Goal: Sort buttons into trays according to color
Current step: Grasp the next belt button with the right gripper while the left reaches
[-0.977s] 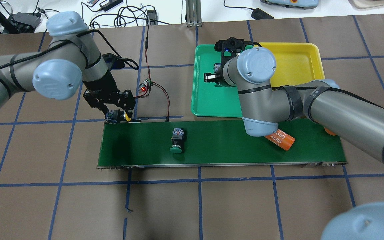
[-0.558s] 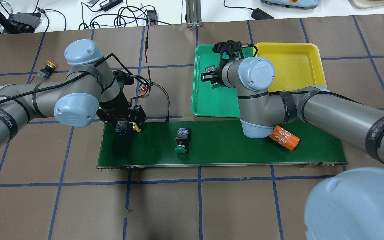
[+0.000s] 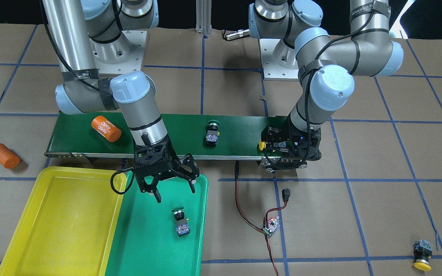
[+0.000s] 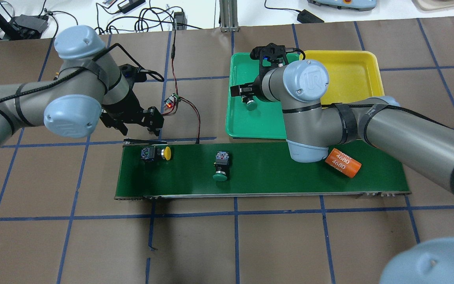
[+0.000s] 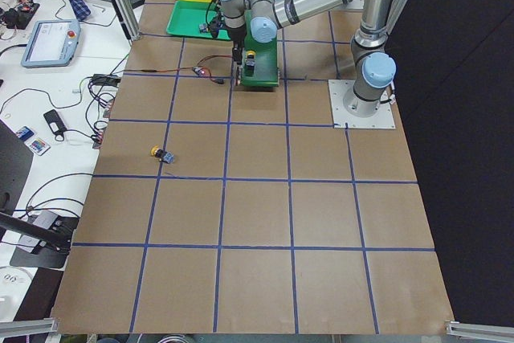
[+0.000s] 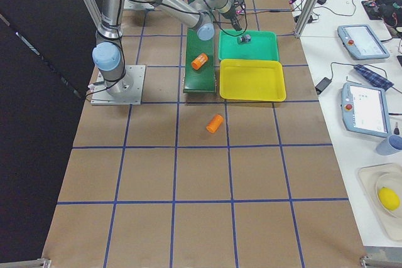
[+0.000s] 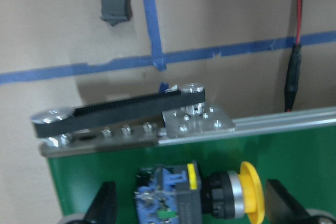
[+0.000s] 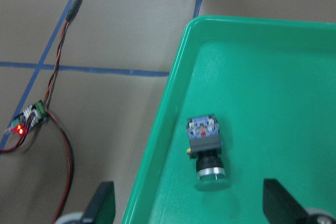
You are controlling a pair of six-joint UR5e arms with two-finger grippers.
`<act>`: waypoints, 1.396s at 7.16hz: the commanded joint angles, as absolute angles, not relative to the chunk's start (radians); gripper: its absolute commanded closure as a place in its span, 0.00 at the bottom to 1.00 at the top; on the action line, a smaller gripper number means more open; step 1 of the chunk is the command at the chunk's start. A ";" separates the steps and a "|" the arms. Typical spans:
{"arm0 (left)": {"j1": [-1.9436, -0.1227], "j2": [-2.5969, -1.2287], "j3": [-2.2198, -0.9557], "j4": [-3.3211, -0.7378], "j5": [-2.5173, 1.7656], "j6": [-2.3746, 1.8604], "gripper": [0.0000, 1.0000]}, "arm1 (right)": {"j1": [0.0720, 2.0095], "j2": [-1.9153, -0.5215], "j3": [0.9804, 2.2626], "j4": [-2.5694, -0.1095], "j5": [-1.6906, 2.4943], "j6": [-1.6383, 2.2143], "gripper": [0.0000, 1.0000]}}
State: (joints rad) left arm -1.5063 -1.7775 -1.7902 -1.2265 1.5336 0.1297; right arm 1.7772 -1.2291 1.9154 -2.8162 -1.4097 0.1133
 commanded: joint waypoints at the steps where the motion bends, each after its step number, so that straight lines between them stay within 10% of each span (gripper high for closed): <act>1: -1.281 -1.923 -1.596 -1.267 1.545 0.275 0.00 | 1.782 -1.440 1.911 -2.344 -1.503 0.127 0.00; 5: -1.143 -2.384 -1.030 -1.285 1.583 0.543 0.00 | 1.862 -1.450 1.913 -2.212 -1.490 0.307 0.00; 10: -1.103 -2.522 -0.914 -1.289 1.629 0.649 0.00 | 1.914 -1.324 1.913 -2.210 -1.430 0.310 0.00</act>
State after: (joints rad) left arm -1.1027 -2.4989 -0.9229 -1.2998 1.6116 0.6322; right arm 1.9018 -1.3437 1.9129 -2.2139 -1.4302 0.3097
